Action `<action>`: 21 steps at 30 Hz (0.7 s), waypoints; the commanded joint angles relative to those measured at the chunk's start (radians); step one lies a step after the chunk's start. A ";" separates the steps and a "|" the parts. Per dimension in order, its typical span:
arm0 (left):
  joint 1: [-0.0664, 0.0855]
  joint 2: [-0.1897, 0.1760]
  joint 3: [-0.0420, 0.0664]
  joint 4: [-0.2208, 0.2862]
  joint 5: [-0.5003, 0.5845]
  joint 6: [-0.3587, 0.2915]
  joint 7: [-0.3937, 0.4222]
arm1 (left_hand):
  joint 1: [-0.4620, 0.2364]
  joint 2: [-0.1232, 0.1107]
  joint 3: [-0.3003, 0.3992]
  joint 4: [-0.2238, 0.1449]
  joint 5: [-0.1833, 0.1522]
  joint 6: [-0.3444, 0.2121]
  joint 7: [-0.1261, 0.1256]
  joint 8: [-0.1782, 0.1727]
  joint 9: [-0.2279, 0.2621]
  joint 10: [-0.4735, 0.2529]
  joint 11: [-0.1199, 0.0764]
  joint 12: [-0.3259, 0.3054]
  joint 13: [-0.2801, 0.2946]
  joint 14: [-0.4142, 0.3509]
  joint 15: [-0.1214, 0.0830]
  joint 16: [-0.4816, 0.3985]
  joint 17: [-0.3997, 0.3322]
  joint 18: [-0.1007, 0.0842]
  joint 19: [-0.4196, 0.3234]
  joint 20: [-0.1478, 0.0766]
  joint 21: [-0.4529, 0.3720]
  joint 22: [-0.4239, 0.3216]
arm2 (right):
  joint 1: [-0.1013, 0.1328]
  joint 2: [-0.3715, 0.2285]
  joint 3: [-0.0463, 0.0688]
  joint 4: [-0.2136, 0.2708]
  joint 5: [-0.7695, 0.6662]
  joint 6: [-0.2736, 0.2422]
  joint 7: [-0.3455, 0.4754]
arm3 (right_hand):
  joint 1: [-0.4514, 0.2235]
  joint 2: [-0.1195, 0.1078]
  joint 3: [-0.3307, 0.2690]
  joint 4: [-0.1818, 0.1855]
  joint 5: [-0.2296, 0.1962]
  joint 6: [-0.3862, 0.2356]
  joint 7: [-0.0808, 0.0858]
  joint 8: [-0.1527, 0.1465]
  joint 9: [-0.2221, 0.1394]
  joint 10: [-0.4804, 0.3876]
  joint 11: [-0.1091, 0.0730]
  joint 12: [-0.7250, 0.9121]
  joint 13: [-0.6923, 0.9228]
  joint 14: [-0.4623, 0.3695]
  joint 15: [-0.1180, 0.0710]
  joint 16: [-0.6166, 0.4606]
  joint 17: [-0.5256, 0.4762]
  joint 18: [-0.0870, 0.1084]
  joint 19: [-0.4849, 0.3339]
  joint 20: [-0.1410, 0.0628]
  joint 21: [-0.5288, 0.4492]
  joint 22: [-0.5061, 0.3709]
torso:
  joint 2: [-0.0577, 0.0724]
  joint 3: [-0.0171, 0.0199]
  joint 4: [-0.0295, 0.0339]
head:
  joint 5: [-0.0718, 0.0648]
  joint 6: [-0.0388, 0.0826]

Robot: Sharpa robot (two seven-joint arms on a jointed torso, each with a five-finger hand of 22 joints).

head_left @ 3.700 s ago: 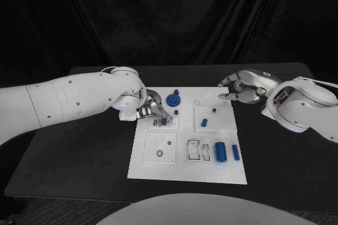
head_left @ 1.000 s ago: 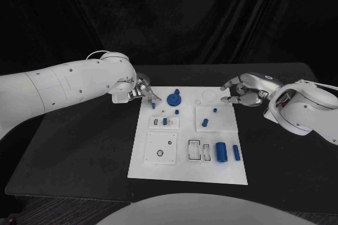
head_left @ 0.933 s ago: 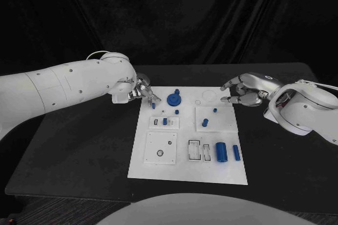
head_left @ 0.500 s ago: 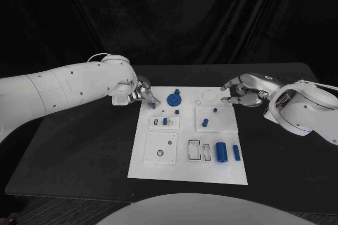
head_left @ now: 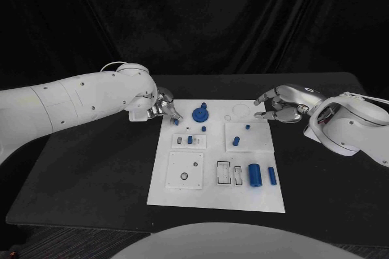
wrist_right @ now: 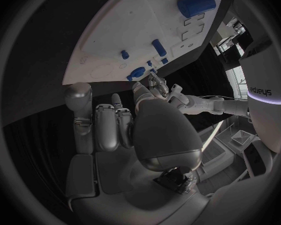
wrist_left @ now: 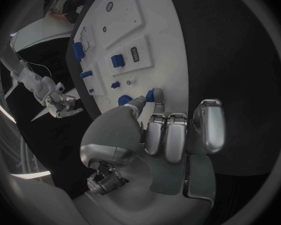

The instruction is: Assemble the parts on the task board

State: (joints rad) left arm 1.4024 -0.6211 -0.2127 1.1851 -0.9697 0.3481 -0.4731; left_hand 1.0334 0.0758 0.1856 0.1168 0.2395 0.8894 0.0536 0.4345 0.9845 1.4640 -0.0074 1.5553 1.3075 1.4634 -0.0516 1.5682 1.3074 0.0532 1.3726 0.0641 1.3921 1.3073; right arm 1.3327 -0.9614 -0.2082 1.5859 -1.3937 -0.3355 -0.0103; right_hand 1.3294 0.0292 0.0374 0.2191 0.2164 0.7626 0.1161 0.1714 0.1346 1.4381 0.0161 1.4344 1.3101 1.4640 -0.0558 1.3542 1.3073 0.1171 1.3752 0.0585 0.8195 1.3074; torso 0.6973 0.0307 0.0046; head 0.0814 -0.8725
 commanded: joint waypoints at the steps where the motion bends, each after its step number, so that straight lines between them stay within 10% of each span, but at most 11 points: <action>1: -0.002 0.001 0.001 0.002 0.002 -0.002 0.034 | 0.023 -0.001 0.014 -0.022 0.046 -0.005 0.000 -0.006 0.003 0.076 -0.002 -0.007 0.231 0.107 0.000 0.003 0.263 0.013 -0.007 -0.002 -0.005 0.093 | -0.003 0.000 0.001 -0.001 0.013 0.013 -0.015 | 0.004 0.006 0.000 -0.006 0.005 0.009 -0.002 -0.006 -0.001 -0.009 -0.001 -0.007 0.113 0.040 0.006 -0.005 0.051 0.009 -0.009 0.000 -0.008 0.090 | 0.000 0.0002 -0.0002 | 0.000 0.000; 8: -0.002 -0.001 0.001 0.003 0.002 0.001 0.041 | 0.062 -0.017 0.130 -0.101 0.117 0.002 -0.007 -0.012 0.010 0.076 -0.009 -0.006 0.232 0.107 -0.007 0.003 0.263 0.013 -0.005 -0.008 -0.008 0.099 | -0.003 0.002 0.001 -0.002 0.021 0.018 -0.017 | 0.005 0.006 0.001 -0.006 0.005 0.010 -0.002 -0.006 -0.001 -0.009 -0.001 -0.008 0.112 0.040 0.006 -0.005 0.051 0.009 -0.009 0.000 -0.008 0.090 | 0.000 0.0003 -0.0002 | 0.000 0.000; 21: -0.003 -0.015 0.001 0.016 0.002 -0.010 0.040 | 0.033 -0.043 0.232 -0.142 0.140 0.008 -0.006 -0.017 0.018 0.076 -0.010 -0.007 0.231 0.107 -0.008 0.003 0.263 0.013 -0.002 -0.010 -0.011 0.104 | -0.005 0.003 0.001 -0.006 0.023 0.022 -0.018 | 0.007 0.008 0.002 -0.008 0.007 0.012 -0.001 -0.005 -0.001 -0.013 0.000 -0.012 0.108 0.039 0.006 -0.010 0.047 0.011 -0.013 0.001 -0.021 0.087 | 0.000 0.0002 -0.0001 | 0.002 0.000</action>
State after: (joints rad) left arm 1.4019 -0.6352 -0.2128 1.1971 -0.9701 0.3461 -0.4503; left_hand 1.0670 0.0383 0.3997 -0.0137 0.3754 0.8966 0.0535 0.4219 1.0020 1.4680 -0.0108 1.5518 1.3075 1.4672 -0.0553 1.5682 1.3074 0.0532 1.3691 0.0606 1.3845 1.3073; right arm 1.3309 -0.9578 -0.2082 1.5802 -1.3737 -0.3224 -0.0126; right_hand 1.3334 0.0332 0.0401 0.2164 0.2200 0.7698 0.1160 0.1714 0.1347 1.4308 0.0163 1.4260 1.3107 1.4640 -0.0557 1.3502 1.3073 0.1171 1.3684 0.0591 0.8013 1.3073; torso 0.6974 0.0309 0.0044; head 0.0842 -0.8725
